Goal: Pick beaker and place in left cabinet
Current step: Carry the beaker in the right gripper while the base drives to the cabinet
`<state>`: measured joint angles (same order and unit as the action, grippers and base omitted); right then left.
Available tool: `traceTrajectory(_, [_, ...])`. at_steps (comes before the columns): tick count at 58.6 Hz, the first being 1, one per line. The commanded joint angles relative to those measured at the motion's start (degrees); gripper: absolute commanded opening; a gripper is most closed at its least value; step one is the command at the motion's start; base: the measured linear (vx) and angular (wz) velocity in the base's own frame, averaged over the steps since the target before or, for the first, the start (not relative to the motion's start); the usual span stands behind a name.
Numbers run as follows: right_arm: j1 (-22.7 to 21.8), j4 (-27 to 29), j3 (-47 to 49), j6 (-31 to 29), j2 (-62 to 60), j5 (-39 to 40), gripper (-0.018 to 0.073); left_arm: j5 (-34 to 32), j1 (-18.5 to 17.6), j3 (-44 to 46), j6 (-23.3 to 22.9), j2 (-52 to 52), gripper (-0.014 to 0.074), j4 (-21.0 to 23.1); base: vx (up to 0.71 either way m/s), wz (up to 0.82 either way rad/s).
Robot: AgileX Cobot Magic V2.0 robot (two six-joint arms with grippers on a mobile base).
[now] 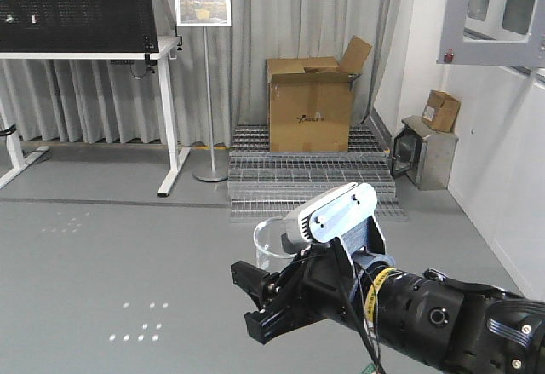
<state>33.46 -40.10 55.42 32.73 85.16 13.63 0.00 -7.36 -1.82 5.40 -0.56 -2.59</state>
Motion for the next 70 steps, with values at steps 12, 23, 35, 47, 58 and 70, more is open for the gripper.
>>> traceTrajectory(12, [0.00, 0.59, 1.80, -0.03, -1.73, 3.94, -0.0001, -4.28, -0.03, -0.90, -0.15, -1.06, 0.0001, 0.18, 0.76, -0.03])
traceTrajectory(23, [0.00, 0.59, 1.80, -0.03, -1.43, 3.93, -0.0001, -4.28, -0.03, -0.90, -0.15, -1.06, 0.0001, 0.18, 0.75, -0.04])
traceTrajectory(35, [0.00, 0.59, 1.80, -0.03, -1.38, 3.87, -0.0001, -4.28, -0.03, -0.90, -0.15, -1.06, 0.0001, 0.18, 0.74, -0.04])
traceTrajectory(47, [0.00, 0.59, 1.80, -0.03, -1.38, 3.87, -0.0001, -4.28, -0.03, -0.90, -0.15, -1.06, 0.0001, 0.18, 0.71, -0.05])
traceTrajectory(58, [0.00, 0.59, 1.80, -0.03, -1.38, 3.87, -0.0001, -4.28, -0.03, -0.90, -0.15, -1.06, 0.0001, 0.18, 0.66, -0.05])
traceTrajectory(70, [0.00, 0.59, 1.80, -0.03, -1.38, 3.87, -0.0001, -4.28, -0.03, -0.90, -0.15, -1.06, 0.0001, 0.18, 0.61, 0.01])
